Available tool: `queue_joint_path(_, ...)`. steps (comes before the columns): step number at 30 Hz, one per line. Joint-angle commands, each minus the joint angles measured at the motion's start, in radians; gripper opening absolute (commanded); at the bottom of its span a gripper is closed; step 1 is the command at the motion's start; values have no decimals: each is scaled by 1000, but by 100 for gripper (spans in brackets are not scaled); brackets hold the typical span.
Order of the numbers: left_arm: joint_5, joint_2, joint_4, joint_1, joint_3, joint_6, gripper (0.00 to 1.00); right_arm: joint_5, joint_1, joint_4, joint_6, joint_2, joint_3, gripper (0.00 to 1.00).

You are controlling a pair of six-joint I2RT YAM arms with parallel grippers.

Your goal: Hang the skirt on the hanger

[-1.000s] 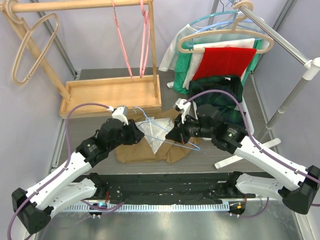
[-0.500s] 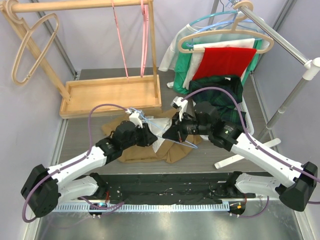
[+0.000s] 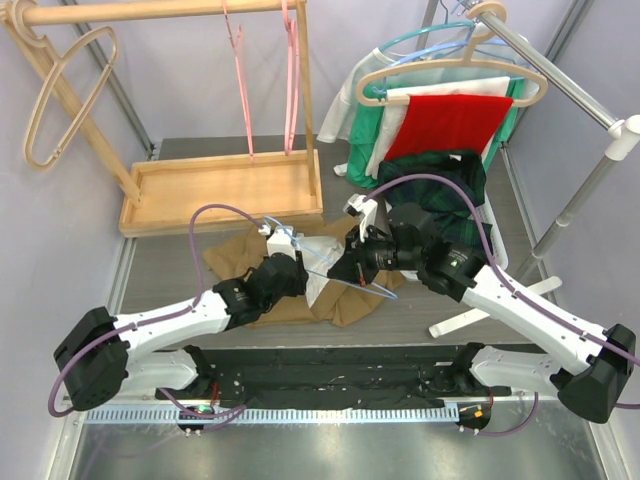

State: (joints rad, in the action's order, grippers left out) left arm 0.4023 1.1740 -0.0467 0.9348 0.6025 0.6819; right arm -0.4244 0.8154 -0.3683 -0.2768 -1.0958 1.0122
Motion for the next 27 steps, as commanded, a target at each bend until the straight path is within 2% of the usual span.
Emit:
queue_joint_path(1,67,32,-61,29,34,-2,33,9,-18,121,-13,-1,68,1)
queue_joint_path(4,82,32,-85,29,20,33,36,13,-41,109,-15,5,66,1)
queue_joint_path(9,151,-17,-200,29,25,99,52,9,-81,82,-6,28,43,1)
queue_joint_path(15,193,-186,-285,27,62,96,57,-30,-165,14,33,80,26,1)
queue_joint_path(18,153,-258,-272,27,75,42,60,-57,-203,-7,44,100,38,1)
queue_joint_path(22,96,-313,-263,22,129,-103,67,-117,-219,-87,82,111,91,1)
queue_joint_path(27,-48,-352,-263,-17,264,-295,74,-293,-232,-240,166,100,213,1)
